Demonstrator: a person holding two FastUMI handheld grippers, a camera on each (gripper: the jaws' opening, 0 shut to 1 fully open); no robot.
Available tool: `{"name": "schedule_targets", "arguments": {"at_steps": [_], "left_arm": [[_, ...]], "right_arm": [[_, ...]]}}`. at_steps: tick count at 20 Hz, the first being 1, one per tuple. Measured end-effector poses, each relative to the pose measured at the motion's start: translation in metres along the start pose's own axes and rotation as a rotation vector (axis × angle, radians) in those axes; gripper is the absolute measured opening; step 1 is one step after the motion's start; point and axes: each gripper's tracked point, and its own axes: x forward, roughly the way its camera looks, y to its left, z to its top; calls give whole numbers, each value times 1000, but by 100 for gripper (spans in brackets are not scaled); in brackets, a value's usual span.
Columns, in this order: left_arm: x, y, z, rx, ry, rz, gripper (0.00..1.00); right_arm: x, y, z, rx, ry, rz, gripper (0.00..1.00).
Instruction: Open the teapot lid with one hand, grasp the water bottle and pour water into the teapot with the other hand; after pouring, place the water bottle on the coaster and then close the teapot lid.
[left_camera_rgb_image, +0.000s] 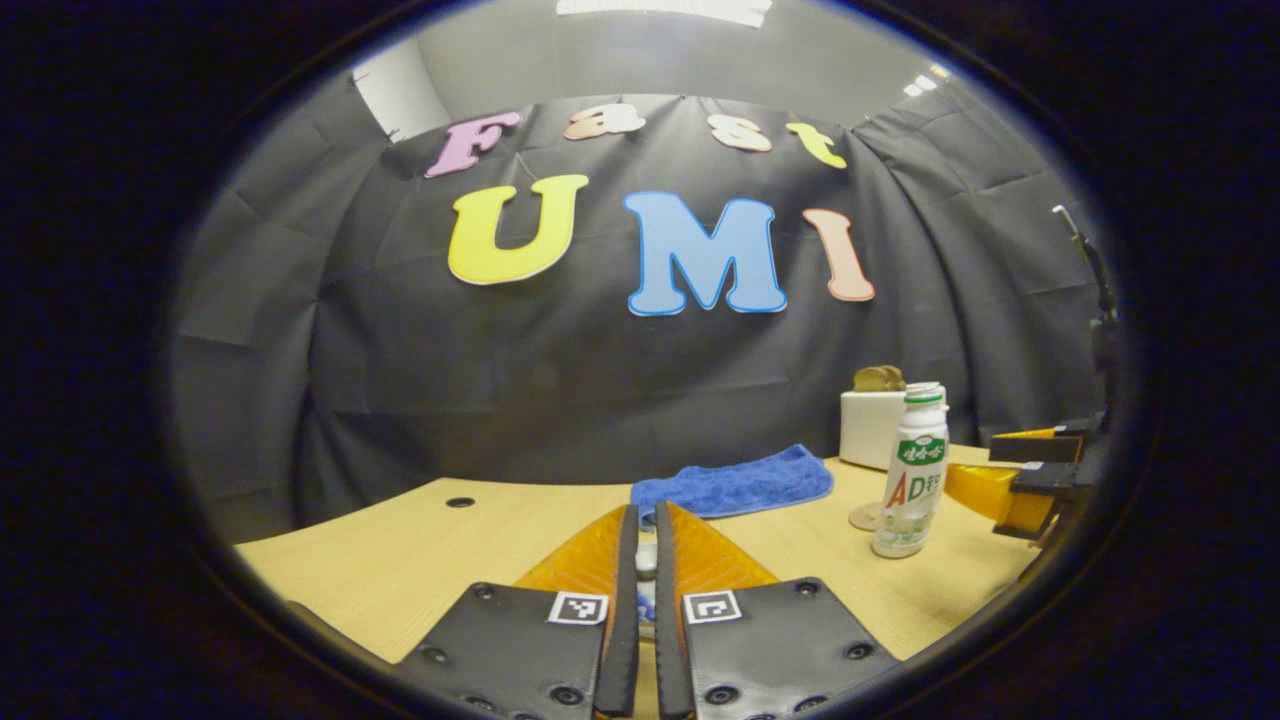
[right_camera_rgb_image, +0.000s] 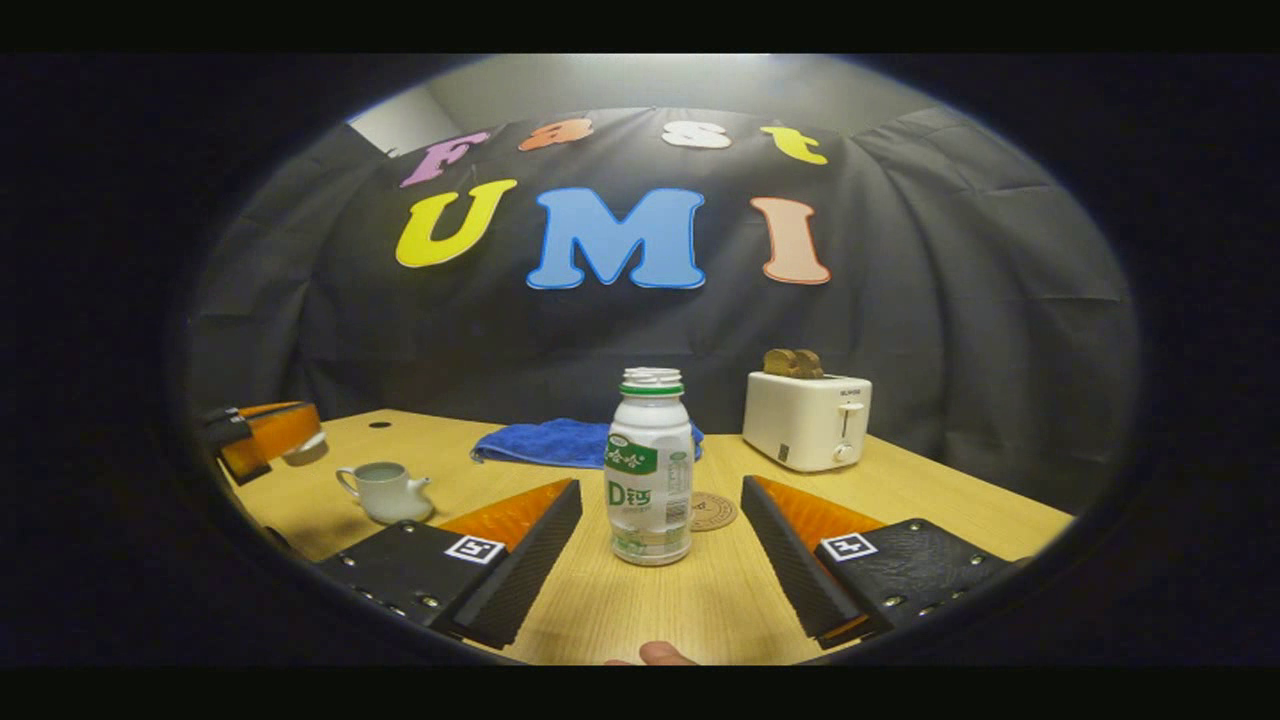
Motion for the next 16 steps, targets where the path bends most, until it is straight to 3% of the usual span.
{"name": "schedule_targets", "arguments": {"at_steps": [2, 7, 8, 10, 14, 15, 16], "left_arm": [[-3, 1, 5, -11, -19, 2, 14], [-2, -1, 3, -15, -19, -3, 17], [-3, 1, 6, -23, -28, 0, 13], [-2, 4, 7, -33, -35, 6, 17], [-1, 3, 0, -41, -16, 3, 10], [-1, 4, 2, -36, -16, 6, 17], [-1, 4, 1, -32, -17, 8, 17]], "right_arm": [[12, 4, -1, -19, 12, -16, 99], [41, 7, -11, -44, 44, -53, 99], [46, 7, -15, -38, 62, -57, 99], [57, 8, -27, -15, 106, -55, 99], [69, 6, -33, 17, 131, -70, 99], [71, 5, -32, 9, 124, -78, 99], [74, 4, -31, 6, 118, -90, 99]]}}
